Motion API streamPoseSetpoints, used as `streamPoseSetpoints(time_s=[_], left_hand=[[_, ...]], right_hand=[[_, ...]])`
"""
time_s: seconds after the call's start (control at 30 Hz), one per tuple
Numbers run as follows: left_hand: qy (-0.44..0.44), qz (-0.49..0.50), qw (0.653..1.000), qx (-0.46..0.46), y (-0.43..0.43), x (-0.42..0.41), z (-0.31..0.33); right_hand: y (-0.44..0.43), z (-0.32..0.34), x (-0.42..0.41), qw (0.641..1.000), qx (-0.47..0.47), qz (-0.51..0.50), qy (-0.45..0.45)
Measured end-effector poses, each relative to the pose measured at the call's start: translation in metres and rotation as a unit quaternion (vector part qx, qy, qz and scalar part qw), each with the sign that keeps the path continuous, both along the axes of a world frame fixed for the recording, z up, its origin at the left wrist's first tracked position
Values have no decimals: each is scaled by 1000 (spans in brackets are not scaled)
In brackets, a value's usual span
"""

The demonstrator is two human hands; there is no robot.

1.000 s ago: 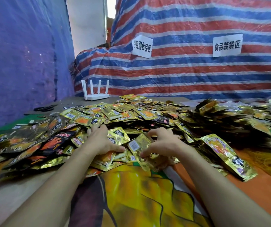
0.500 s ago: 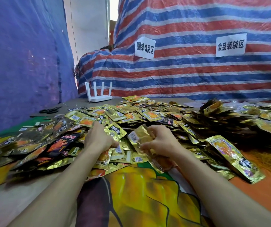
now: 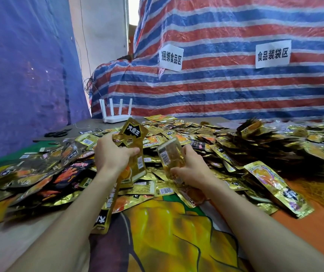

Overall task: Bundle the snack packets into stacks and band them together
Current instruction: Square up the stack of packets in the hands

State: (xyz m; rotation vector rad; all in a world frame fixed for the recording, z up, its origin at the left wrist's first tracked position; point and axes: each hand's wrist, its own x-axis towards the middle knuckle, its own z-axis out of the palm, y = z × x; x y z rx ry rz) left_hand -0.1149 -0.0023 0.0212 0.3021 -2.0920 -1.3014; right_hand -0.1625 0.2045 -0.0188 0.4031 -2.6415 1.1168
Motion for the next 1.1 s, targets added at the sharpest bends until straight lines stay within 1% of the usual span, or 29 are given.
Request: streamPoseSetpoints(time_s=[0.07, 0.1, 0.17, 0.2, 0.23, 0.3, 0.37, 0.43, 0.47, 0.5, 0.6, 0.63, 0.67, 0.77, 0.83, 0.9, 1.03, 1.1], left_hand=[[19, -32, 999, 1, 2, 0, 0], [25, -51, 998, 11, 3, -1, 0], [31, -86, 994, 52, 5, -2, -1], [33, -102, 991, 79, 6, -3, -1], [35, -117, 986, 111, 7, -3, -1], [43, -145, 970, 190, 8, -4, 1], [55, -169, 947, 267, 7, -5, 1], [55, -187, 929, 314, 5, -7, -1], [51, -192, 924, 326, 5, -9, -3], [46, -195, 922, 331, 5, -10, -5], [17, -195, 927, 321, 8, -12, -13], [8, -194, 929, 315, 8, -13, -15], [3, -191, 930, 313, 8, -15, -17], [0, -175, 927, 332, 3, -20, -20], [-3, -169, 926, 338, 1, -22, -21], [-15, -161, 928, 336, -1, -24, -22], [-20, -115, 947, 300, -2, -25, -21], [-5, -111, 954, 279, -1, -25, -20]], right_hand=[[-1, 1, 5, 999, 6, 25, -35], [-3, 1, 7, 997, 28, 40, -63], [-8, 0, 10, 986, 126, 53, -96], [-11, -1, 11, 981, 160, 51, -96], [-14, 0, 11, 981, 167, 45, -89], [-17, 2, 11, 989, 129, 31, -65], [-17, 3, 11, 997, 65, 24, -46], [-17, 5, 11, 999, 10, 27, -42], [-18, 6, 13, 998, 1, 33, -47], [-19, 6, 15, 997, 5, 45, -62], [-27, 2, 20, 988, 76, 76, -110], [-30, 0, 21, 987, 82, 83, -114], [-34, -1, 22, 988, 62, 85, -114], [-42, -2, 22, 990, -51, 79, -101], [-44, -3, 21, 990, -67, 90, -84], [-44, -6, 23, 984, -97, 118, -89], [-43, -5, 28, 953, -228, 165, -111], [-44, -4, 26, 933, -280, 169, -149]])
